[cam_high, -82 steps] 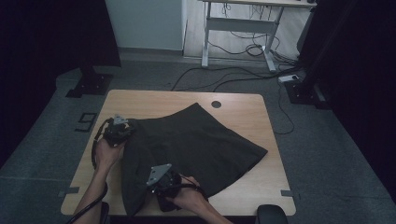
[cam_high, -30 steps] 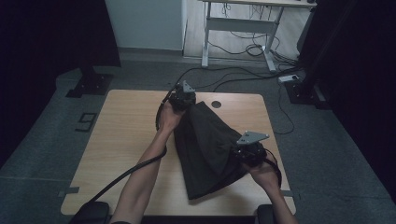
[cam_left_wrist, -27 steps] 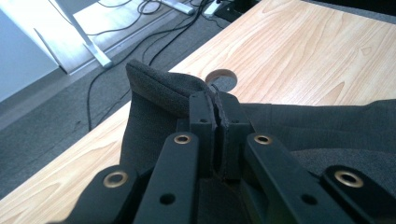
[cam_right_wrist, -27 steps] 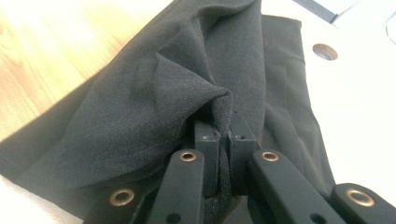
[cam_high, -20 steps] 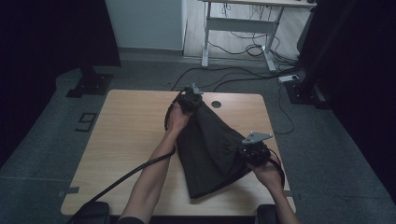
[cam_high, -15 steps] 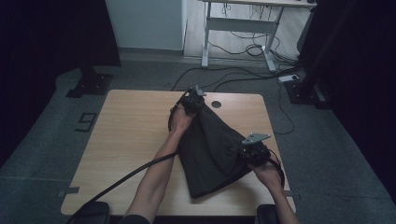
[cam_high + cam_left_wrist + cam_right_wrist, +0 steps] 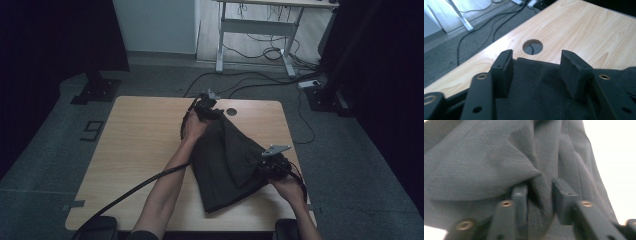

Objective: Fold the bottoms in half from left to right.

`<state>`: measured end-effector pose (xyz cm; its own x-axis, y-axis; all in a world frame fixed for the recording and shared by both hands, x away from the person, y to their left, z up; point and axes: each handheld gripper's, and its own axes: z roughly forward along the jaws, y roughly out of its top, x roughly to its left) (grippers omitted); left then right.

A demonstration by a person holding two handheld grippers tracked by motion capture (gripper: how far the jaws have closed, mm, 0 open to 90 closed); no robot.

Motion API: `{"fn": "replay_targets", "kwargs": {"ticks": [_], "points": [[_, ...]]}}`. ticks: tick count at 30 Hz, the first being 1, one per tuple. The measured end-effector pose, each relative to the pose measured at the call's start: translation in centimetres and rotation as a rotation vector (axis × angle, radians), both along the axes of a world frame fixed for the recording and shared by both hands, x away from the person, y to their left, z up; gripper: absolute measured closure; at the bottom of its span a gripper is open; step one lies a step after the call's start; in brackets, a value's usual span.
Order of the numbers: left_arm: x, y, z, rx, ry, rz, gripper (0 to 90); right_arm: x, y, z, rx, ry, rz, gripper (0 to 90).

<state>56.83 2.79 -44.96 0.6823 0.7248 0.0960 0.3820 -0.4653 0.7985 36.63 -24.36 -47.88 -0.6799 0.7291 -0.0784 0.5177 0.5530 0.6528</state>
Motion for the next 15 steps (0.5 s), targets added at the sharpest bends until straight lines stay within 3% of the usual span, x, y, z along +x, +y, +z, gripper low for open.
{"fn": "replay_targets", "kwargs": {"ticks": [4,6,12,15], "points": [[-1.0,1.2,0.5,-0.039,0.020,-0.024,27.8,-0.8,-1.1,0.2,-0.009,0.018,-0.013,45.7],[-1.7,1.8,0.6,-0.043,0.016,-0.036,25.6,-1.2,-1.7,0.3,-0.005,0.024,-0.018,42.7],[-4.6,3.2,0.4,-0.039,0.016,-0.067,14.6,-2.9,-2.4,2.1,0.027,0.030,-0.005,40.1],[-6.3,3.8,-0.1,-0.043,0.017,-0.087,14.0,-3.3,-1.9,3.3,0.073,0.020,0.017,41.0]]}}
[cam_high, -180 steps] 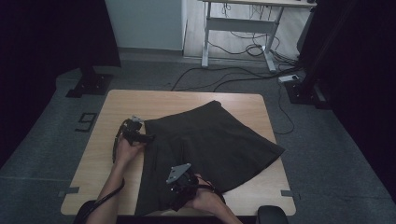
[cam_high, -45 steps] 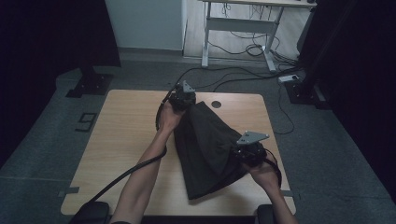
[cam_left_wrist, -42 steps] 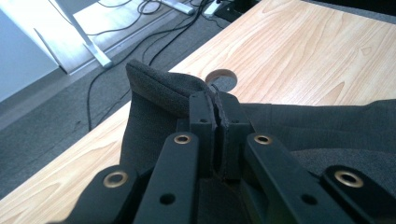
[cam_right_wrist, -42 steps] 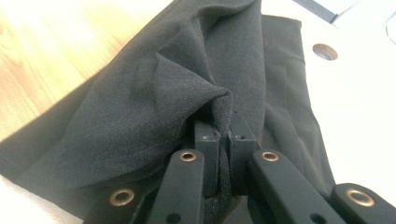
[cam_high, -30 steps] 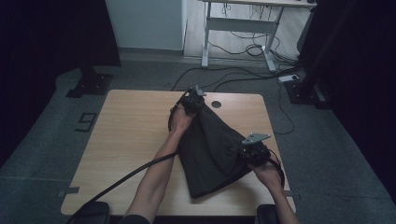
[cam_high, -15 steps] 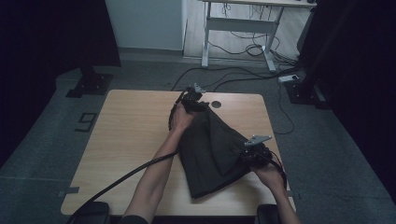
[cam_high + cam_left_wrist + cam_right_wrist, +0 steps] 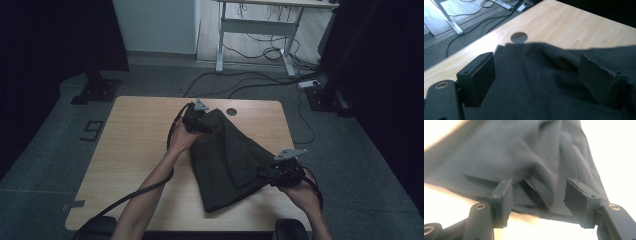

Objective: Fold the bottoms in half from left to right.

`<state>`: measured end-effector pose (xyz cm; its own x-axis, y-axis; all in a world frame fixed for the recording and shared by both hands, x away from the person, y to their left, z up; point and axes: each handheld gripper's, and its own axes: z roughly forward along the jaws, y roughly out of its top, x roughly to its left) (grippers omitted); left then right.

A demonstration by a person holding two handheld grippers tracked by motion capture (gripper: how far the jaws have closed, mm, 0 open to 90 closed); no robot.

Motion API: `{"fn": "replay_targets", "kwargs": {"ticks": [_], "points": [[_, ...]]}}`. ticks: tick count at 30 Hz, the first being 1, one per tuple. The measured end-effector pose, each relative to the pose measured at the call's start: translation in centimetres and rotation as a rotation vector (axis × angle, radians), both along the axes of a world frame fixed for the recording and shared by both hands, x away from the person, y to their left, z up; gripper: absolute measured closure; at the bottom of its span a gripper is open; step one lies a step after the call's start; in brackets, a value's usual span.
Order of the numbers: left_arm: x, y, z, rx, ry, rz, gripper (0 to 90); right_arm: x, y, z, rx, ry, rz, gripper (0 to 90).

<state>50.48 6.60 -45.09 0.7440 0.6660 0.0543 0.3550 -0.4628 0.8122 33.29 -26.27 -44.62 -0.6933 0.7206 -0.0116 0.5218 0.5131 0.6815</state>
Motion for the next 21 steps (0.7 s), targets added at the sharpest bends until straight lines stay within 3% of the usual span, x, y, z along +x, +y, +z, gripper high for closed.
{"fn": "replay_targets", "kwargs": {"ticks": [4,7,11,13,15,18,21], "points": [[-2.3,0.5,-0.9,0.047,-0.004,-0.012,10.7,0.2,2.2,0.7,0.047,0.003,0.054,42.4],[-4.0,1.0,-1.7,0.045,0.013,-0.012,7.9,0.7,4.5,0.3,0.055,0.009,0.100,41.9],[-6.0,1.5,-3.2,0.065,0.048,-0.014,4.8,1.5,7.4,-1.3,0.035,0.024,0.129,35.5],[-6.9,1.8,-4.0,0.066,0.060,-0.009,4.7,1.8,8.5,-2.4,0.034,0.042,0.129,33.5],[-7.8,2.0,-4.7,0.078,0.060,-0.003,4.5,2.1,9.3,-3.4,0.002,0.041,0.112,32.9],[-8.7,2.2,-5.5,0.083,0.058,0.003,4.6,2.2,10.0,-4.8,-0.053,0.037,0.089,41.3],[-9.2,2.4,-6.1,0.080,0.053,0.014,5.1,2.3,10.2,-5.7,-0.087,0.058,0.077,65.8]]}}
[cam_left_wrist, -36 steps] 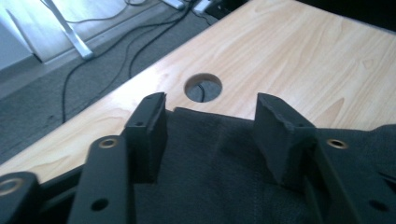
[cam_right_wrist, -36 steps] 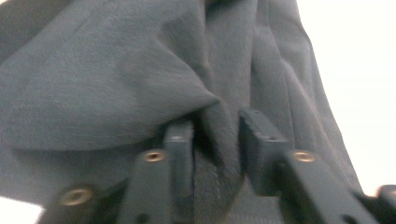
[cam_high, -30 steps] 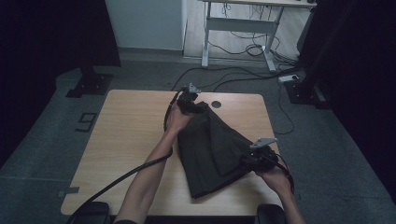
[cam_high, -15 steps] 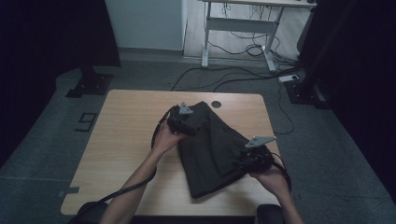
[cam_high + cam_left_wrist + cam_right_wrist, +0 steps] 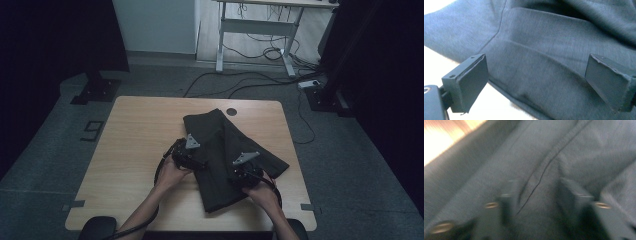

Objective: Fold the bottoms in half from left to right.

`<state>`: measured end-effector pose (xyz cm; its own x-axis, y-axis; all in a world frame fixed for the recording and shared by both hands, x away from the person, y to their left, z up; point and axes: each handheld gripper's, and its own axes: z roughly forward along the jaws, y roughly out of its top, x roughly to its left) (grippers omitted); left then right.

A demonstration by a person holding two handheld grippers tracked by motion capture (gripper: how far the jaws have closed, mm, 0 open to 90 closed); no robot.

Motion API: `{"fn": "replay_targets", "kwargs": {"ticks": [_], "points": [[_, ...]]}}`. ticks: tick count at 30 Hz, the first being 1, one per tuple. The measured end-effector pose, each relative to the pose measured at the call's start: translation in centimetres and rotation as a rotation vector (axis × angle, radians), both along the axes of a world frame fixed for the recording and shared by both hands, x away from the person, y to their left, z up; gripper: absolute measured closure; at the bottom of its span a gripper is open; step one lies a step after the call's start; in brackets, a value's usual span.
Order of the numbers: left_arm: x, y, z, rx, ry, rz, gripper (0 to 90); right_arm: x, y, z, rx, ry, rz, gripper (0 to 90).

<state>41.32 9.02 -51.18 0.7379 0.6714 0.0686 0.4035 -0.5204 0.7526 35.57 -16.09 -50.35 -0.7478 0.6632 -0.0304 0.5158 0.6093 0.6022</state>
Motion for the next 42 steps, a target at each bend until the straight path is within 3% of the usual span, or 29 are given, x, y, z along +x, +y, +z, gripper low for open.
{"fn": "replay_targets", "kwargs": {"ticks": [2,4,7,12,16,19,23,27,29,32,35,37,42], "points": [[-0.1,0.1,-0.2,-0.001,0.001,0.004,5.1,0.0,-0.1,-0.3,0.007,0.026,-0.009,79.7],[-0.3,0.2,-0.4,-0.004,0.002,0.007,5.4,0.0,-0.3,-0.3,0.014,0.033,-0.016,87.0],[-0.5,0.2,-0.5,0.008,-0.004,0.006,5.4,-0.3,-0.9,0.7,0.034,0.009,-0.033,88.0],[-0.9,0.3,-0.2,0.008,-0.014,0.005,5.3,-0.1,-3.0,3.6,0.042,-0.071,-0.068,88.0],[-1.3,0.3,0.2,0.011,-0.022,-0.003,5.0,1.0,-5.8,5.2,0.049,-0.103,-0.157,88.0],[-1.6,0.3,0.4,0.014,-0.023,-0.007,4.7,2.1,-8.3,5.7,0.051,-0.109,-0.234,87.9],[-2.0,0.2,0.4,0.009,-0.023,-0.006,4.2,3.7,-11.4,4.7,0.033,-0.081,-0.331,87.0],[-2.4,0.3,0.2,0.010,-0.018,-0.003,3.2,4.9,-13.7,2.7,0.001,-0.031,-0.406,71.6],[-2.7,0.4,0.2,0.004,-0.011,0.000,1.9,5.0,-14.2,2.6,-0.013,-0.039,-0.435,58.1],[-3.0,0.3,0.3,-0.011,0.001,0.001,0.0,4.8,-14.2,3.6,0.011,-0.075,-0.433,42.0],[-3.5,-0.1,0.4,-0.036,0.012,-0.012,0.0,4.9,-13.7,4.4,0.013,-0.098,-0.409,35.5],[-4.0,-0.5,0.2,-0.042,0.021,-0.025,0.0,5.3,-13.5,4.1,0.004,-0.096,-0.415,32.5],[-4.9,-1.4,-1.2,-0.010,0.047,-0.046,0.0,6.6,-14.2,0.9,-0.022,-0.031,-0.468,30.6]]}}
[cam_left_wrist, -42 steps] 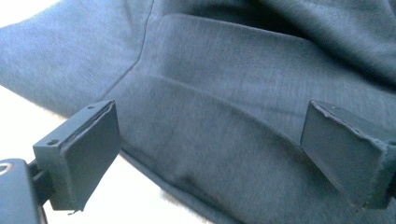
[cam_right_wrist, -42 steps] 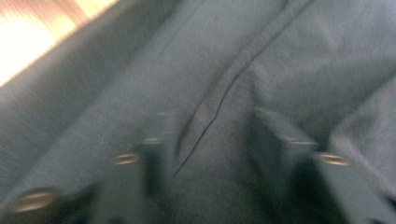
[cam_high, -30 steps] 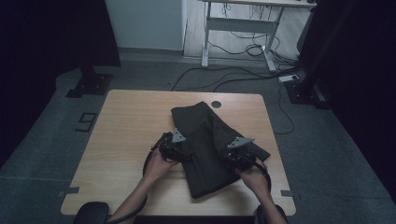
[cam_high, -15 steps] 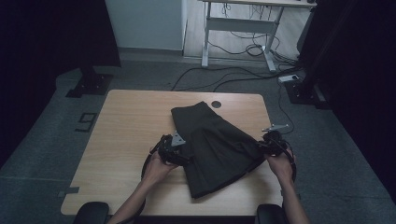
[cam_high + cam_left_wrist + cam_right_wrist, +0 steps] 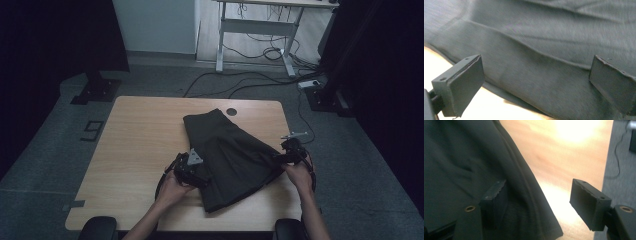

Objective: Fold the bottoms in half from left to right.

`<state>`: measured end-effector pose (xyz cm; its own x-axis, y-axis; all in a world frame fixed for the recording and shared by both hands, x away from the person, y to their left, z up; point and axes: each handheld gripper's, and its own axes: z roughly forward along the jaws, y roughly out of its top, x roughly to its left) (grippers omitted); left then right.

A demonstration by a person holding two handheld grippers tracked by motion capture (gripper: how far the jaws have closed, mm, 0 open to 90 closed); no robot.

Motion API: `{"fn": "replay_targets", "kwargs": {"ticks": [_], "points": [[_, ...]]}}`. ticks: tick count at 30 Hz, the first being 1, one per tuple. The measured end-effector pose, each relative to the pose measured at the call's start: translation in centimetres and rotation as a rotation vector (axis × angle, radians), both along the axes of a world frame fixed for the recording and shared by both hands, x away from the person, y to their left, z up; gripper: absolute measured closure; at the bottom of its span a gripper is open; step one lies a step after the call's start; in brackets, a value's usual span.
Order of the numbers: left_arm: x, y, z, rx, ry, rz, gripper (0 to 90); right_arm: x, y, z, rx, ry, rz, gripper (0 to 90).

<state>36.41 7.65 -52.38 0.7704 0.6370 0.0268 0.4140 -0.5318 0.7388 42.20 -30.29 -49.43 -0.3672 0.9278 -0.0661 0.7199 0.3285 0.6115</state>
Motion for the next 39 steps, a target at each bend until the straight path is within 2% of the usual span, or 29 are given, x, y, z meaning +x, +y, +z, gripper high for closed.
{"fn": "replay_targets", "kwargs": {"ticks": [2,4,6,13,17,20,27,33,37,39], "points": [[-0.2,-0.1,-0.7,0.024,0.009,0.003,0.0,0.1,-0.4,-1.4,0.011,0.029,-0.017,30.6],[-0.3,-0.1,-1.4,0.036,0.019,0.012,0.0,0.0,-0.7,-2.5,0.030,0.038,-0.021,30.6],[-0.3,0.0,-1.7,0.013,0.033,0.029,0.0,-0.2,-0.8,-3.1,0.036,0.035,-0.016,30.6],[-0.3,0.9,-1.8,0.062,0.012,0.047,0.0,-1.0,0.0,-3.4,0.018,0.040,0.058,31.4],[-0.3,2.1,-1.8,0.064,0.017,0.073,0.0,-2.2,0.7,-3.4,0.016,0.043,0.102,32.2],[-0.1,3.3,-1.8,0.070,0.022,0.092,0.0,-3.2,1.5,-3.4,0.010,0.047,0.135,32.7],[0.4,6.4,-1.5,0.113,0.014,0.150,0.0,-5.3,4.4,-3.2,-0.018,0.055,0.225,33.0],[1.1,9.0,-1.4,0.129,0.015,0.201,0.0,-7.0,7.3,-3.3,-0.009,0.055,0.306,33.0],[1.4,10.6,-1.5,0.106,0.028,0.244,0.0,-7.8,8.9,-3.5,0.013,0.051,0.351,30.9],[1.3,11.1,-1.2,0.091,0.044,0.241,0.0,-8.0,9.3,-3.3,0.009,0.053,0.357,28.7]]}}
